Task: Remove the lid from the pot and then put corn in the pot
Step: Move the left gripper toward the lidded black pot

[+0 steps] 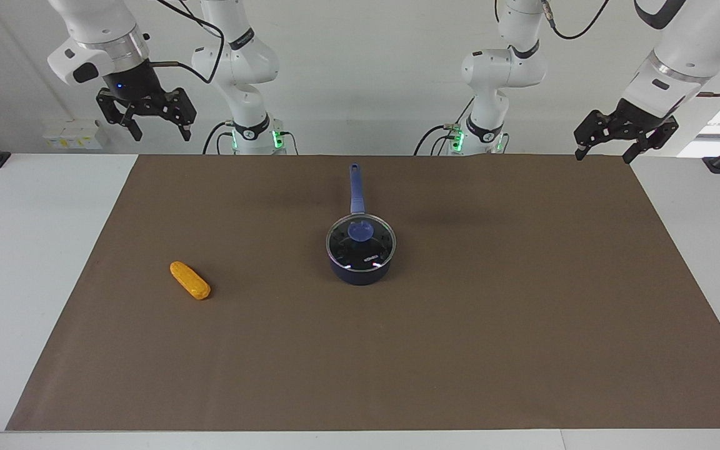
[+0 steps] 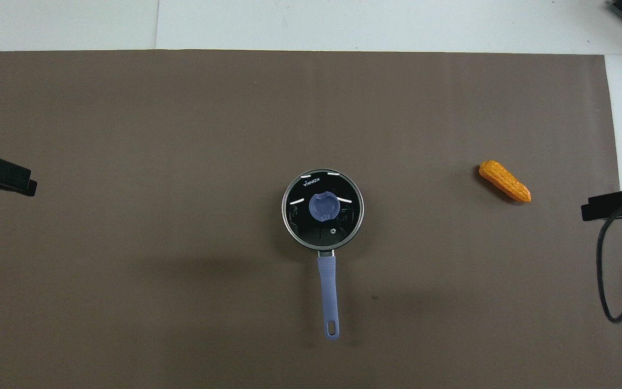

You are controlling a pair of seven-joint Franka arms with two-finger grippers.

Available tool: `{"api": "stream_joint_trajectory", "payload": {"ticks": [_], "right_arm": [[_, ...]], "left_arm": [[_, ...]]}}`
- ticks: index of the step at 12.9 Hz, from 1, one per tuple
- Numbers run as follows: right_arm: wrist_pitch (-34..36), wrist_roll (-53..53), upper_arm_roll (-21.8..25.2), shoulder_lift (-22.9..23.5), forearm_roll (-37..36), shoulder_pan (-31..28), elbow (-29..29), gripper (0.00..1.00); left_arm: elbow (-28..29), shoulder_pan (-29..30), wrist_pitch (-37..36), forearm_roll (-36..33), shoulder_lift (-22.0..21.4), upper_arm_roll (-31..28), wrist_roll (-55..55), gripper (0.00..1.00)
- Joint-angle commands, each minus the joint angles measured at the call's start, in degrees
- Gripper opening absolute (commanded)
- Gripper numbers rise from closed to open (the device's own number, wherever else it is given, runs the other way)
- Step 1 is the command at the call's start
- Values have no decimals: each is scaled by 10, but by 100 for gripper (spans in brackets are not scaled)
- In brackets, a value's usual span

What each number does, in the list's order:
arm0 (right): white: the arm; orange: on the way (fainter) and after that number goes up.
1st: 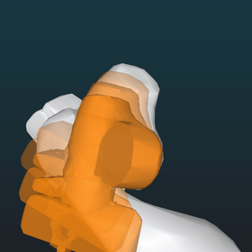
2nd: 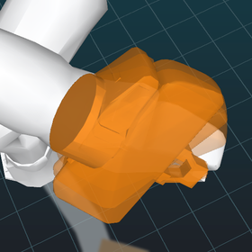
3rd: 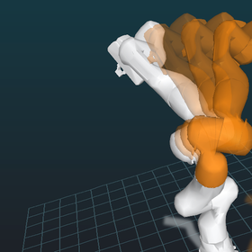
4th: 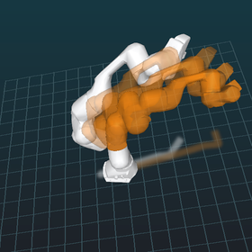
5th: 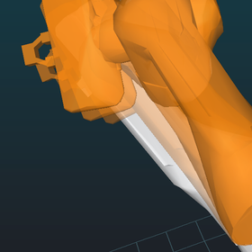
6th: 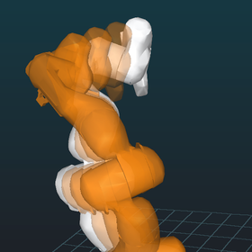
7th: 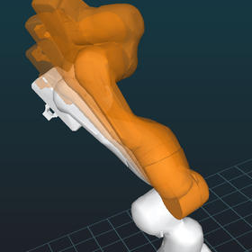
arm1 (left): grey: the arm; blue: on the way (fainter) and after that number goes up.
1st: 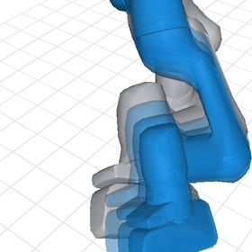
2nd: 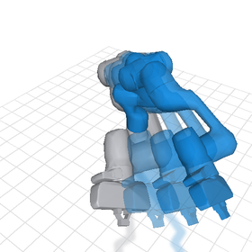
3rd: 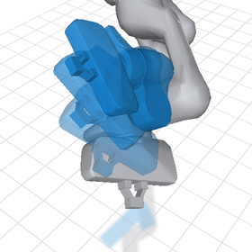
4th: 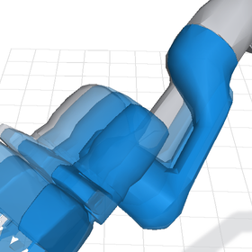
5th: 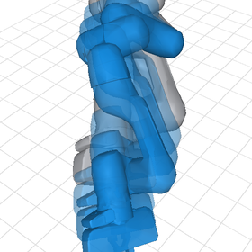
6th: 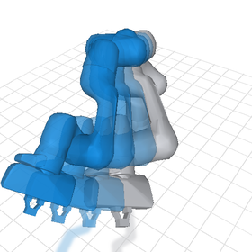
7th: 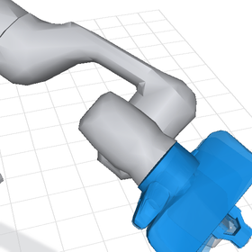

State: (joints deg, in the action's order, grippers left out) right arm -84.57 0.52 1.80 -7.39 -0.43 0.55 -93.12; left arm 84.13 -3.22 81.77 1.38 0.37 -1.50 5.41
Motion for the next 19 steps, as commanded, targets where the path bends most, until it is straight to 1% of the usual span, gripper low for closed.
{"api": "stream_joint_trajectory", "payload": {"ticks": [1, 5, 6, 8, 11, 13, 15, 19], "right_arm": [[-15, 10, -1, -9, 2, -6, -14, 100], [-12, 11, -1, -4, 4, -6, -7, 100], [-11, 11, -1, -4, 5, -6, -7, 100], [-11, 11, -1, -4, 6, -6, -7, 100], [-11, 12, -1, -4, 6, -6, -7, 100], [-11, 12, -1, -4, 6, -6, -7, 100], [-11, 11, -1, -4, 6, -6, -7, 100], [-11, 12, -1, -4, 6, -6, -7, 100]], "left_arm": [[5, 3, -9, -7, -11, 4, -1, 100], [9, -3, -6, -6, -12, 4, -1, 100], [17, -4, -6, -6, -15, 4, 1, 100], [46, -6, 7, -6, -28, 8, 2, 100], [81, -25, 27, -6, -28, 9, 5, 100], [124, -32, 59, -4, -38, 11, 7, 100], [156, -58, 90, -4, -48, 10, 4, 100], [184, -104, 139, -5, -40, 10, 0, 100]]}}
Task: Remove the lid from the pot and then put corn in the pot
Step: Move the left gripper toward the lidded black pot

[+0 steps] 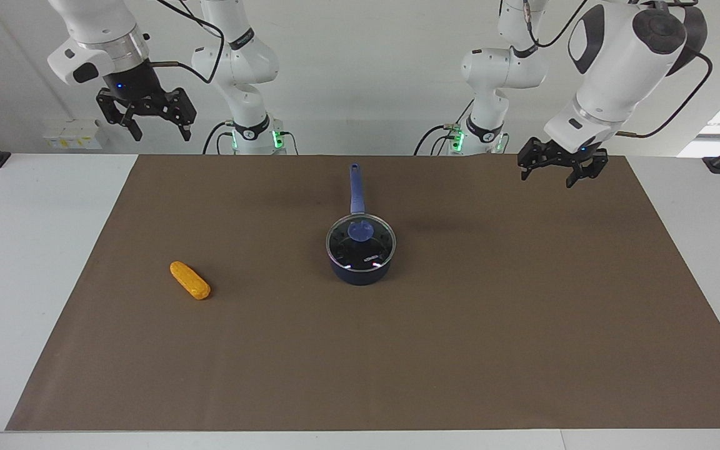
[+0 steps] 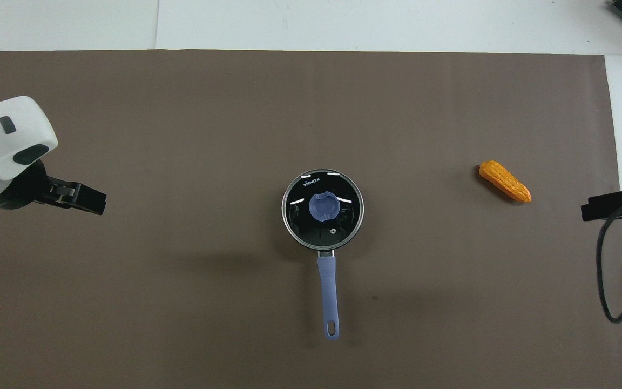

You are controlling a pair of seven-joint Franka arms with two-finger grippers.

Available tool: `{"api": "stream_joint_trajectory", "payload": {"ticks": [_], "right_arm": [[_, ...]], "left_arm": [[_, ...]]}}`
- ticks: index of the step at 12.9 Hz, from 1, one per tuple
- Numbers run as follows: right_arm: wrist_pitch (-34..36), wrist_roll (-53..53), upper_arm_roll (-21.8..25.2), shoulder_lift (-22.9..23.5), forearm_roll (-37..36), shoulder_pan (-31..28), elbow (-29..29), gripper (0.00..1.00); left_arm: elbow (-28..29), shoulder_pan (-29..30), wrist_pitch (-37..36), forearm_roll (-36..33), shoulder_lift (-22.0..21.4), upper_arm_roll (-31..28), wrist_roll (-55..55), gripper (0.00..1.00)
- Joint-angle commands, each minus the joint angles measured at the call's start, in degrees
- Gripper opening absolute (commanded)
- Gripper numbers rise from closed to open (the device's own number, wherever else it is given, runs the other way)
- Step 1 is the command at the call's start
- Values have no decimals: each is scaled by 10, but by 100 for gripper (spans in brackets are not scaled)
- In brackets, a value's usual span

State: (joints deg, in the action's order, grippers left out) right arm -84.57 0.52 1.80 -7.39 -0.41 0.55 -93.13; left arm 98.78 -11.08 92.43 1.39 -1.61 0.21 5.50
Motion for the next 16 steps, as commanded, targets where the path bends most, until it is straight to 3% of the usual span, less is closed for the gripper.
{"api": "stream_joint_trajectory", "payload": {"ticks": [1, 10, 16], "right_arm": [[-11, 11, -1, -4, 6, -6, -7, 100], [-11, 11, -1, -4, 6, -6, -7, 100], [-11, 11, -1, -4, 6, -6, -7, 100]], "left_arm": [[42, -36, 38, -5, -17, -7, -1, 100], [59, -143, 148, -4, 56, -7, -80, 100], [34, -214, 205, 15, 114, -7, -215, 100]]}}
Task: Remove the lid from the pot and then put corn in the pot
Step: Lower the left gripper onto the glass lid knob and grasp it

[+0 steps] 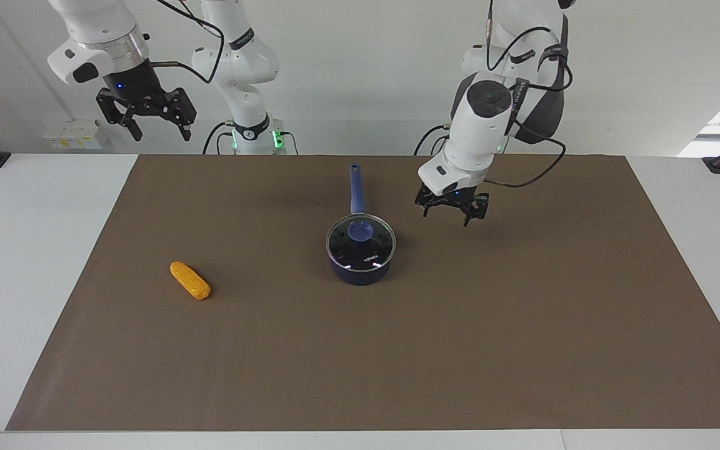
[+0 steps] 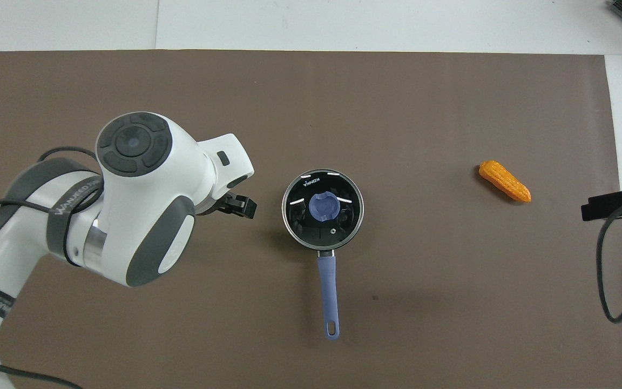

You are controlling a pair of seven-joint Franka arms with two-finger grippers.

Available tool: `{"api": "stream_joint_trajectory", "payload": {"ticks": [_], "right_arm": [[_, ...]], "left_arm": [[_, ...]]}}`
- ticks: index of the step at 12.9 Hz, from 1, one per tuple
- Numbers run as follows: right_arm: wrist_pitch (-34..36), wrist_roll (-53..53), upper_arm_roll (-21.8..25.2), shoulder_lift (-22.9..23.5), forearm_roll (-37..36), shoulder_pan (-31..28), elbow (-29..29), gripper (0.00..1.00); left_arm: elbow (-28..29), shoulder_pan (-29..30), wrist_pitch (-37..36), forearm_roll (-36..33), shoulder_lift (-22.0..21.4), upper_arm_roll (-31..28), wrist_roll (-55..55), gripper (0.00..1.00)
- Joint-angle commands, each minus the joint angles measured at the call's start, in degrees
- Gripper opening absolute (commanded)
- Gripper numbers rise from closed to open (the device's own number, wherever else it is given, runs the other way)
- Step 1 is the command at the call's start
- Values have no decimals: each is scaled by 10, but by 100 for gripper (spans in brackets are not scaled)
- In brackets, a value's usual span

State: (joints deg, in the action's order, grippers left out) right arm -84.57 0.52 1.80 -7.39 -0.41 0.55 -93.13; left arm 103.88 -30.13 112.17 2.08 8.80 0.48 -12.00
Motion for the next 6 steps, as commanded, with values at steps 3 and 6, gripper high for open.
{"api": "stream_joint_trajectory", "payload": {"ticks": [3, 6], "right_arm": [[-11, 12, -1, -4, 6, -6, -7, 100], [-11, 12, -1, -4, 6, -6, -7, 100]], "left_arm": [[-59, -76, 1, 5, 47, -10, -142, 100], [-140, -117, -20, 7, 116, -10, -257, 100]]}}
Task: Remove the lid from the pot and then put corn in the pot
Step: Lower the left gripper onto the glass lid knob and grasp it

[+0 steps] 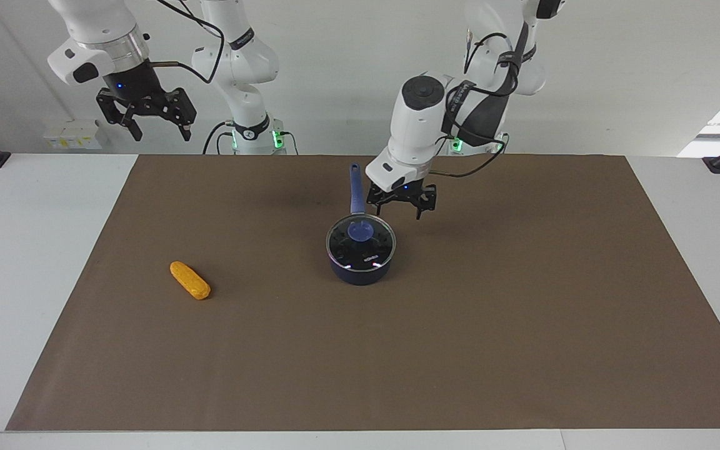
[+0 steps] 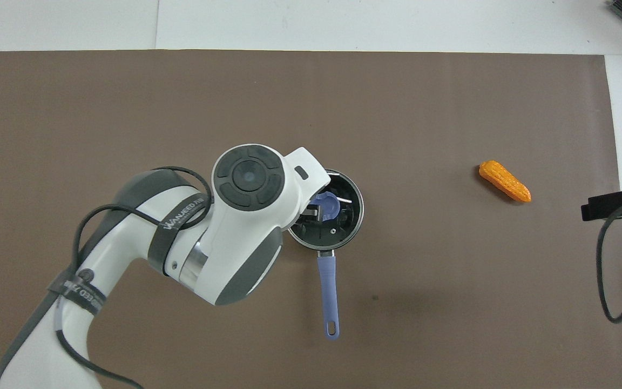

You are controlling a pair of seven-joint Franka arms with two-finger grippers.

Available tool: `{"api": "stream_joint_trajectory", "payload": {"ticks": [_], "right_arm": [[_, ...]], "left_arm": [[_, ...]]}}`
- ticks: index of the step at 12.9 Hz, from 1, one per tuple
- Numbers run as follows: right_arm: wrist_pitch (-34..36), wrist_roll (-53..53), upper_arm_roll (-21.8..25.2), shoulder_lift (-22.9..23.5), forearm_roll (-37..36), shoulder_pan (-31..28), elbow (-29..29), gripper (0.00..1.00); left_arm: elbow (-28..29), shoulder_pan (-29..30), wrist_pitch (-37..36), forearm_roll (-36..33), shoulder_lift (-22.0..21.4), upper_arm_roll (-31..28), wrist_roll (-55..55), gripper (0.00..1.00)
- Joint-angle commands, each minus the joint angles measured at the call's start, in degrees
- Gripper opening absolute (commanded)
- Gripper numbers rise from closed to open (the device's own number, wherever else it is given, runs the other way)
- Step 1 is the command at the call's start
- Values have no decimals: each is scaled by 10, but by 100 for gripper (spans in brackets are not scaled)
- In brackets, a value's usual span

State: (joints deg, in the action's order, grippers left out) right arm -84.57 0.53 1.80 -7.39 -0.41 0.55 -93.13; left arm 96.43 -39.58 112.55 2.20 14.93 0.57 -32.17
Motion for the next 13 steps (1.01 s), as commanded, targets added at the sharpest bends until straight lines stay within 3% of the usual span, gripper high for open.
{"api": "stream_joint_trajectory", "payload": {"ticks": [1, 4, 13], "right_arm": [[-11, 12, -1, -4, 6, -6, -7, 100], [-11, 11, -1, -4, 7, -6, -7, 100], [-13, 19, 3, -5, -3, -6, -7, 100]], "left_arm": [[-84, -36, -28, 6, 73, -10, -80, 100], [-173, -52, -61, 5, 140, -11, -126, 100], [-144, -43, -13, -14, 143, -11, -105, 100]]}}
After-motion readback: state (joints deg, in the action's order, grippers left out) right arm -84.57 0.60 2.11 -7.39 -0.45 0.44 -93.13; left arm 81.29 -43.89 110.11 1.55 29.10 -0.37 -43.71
